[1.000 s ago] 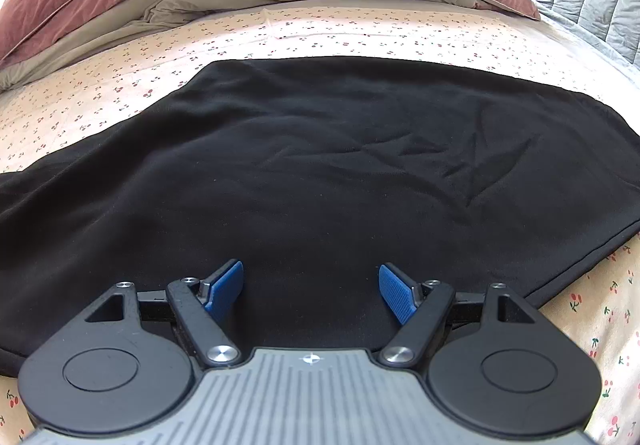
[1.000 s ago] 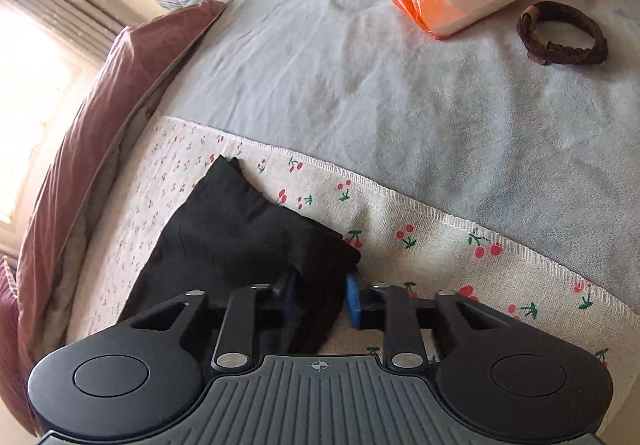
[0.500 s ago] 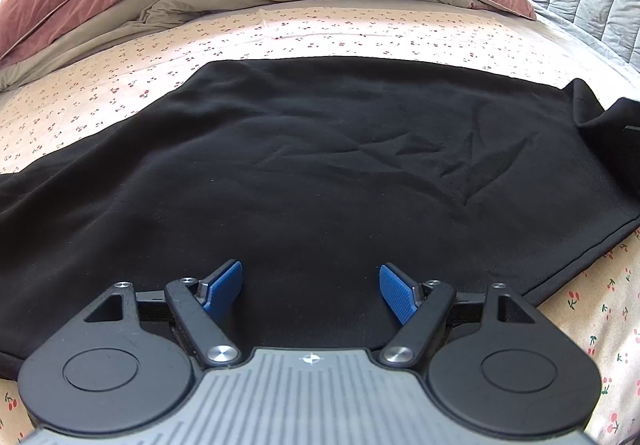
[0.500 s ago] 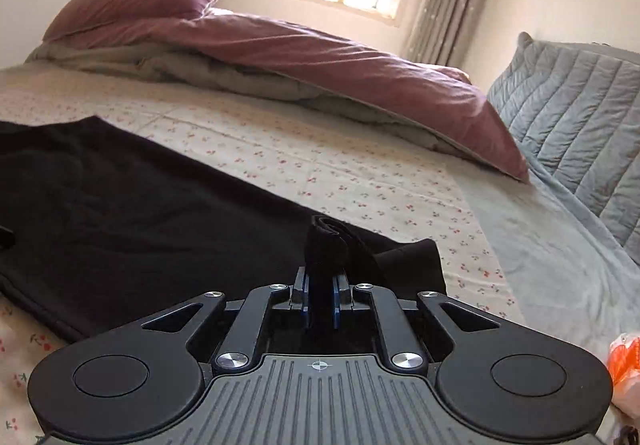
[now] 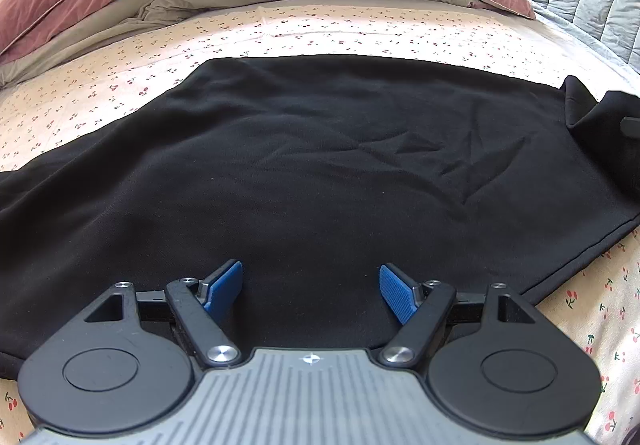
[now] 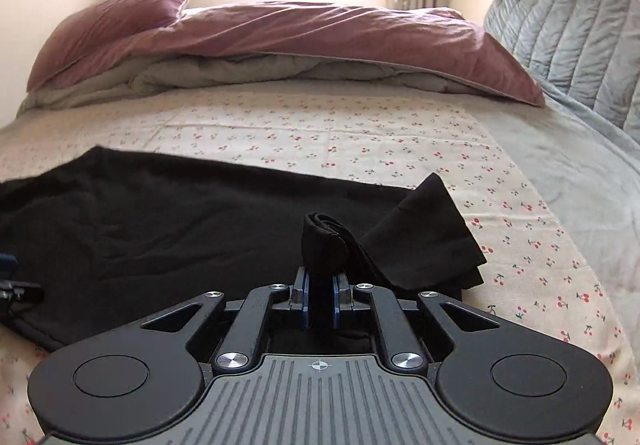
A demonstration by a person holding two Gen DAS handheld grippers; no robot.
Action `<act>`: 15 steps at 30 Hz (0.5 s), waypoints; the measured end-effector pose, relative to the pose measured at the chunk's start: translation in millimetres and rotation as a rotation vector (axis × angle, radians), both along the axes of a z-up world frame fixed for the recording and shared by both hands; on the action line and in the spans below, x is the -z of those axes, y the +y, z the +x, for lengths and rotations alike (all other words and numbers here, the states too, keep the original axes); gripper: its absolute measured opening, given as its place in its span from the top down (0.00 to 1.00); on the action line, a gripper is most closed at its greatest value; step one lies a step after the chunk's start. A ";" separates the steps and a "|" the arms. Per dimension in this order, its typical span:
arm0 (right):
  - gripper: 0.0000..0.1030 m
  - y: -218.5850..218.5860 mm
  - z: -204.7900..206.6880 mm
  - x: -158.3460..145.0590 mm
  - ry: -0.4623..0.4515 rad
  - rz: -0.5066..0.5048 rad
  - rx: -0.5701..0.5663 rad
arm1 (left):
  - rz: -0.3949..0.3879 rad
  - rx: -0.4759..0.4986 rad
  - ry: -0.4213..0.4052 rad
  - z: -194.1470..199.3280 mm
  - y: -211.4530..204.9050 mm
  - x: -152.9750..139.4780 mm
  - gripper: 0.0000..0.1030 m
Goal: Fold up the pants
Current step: 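Close the right gripper on a trouser corner while the left gripper holds open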
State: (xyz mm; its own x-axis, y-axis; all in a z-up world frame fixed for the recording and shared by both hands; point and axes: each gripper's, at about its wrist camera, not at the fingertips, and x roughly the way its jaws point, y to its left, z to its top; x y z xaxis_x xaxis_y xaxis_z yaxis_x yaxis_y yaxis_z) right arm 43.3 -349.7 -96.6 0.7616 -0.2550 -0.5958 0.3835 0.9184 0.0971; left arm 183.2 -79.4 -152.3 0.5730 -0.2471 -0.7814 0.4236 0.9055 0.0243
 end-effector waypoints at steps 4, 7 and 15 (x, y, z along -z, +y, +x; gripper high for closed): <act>0.89 -59.7 -25.9 -14.8 -0.154 0.243 0.289 | -0.004 0.000 0.011 2.0 0.1 -1.0 0.21; 0.89 -78.4 -39.2 -18.6 -0.219 0.287 0.461 | -0.006 0.002 0.016 2.6 0.4 -1.2 0.21; 0.89 -2.2 8.2 -45.5 -0.302 -0.038 0.150 | -0.062 -0.097 0.046 11.6 16.9 -7.3 0.21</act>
State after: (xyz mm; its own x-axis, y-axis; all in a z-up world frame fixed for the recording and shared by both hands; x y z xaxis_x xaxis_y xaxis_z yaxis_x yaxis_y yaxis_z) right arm 51.5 -351.9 -51.2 0.8547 -0.3952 -0.3366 0.4737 0.8590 0.1943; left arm 194.8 -62.5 -144.9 0.5608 -0.2410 -0.7921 0.3334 0.9414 -0.0505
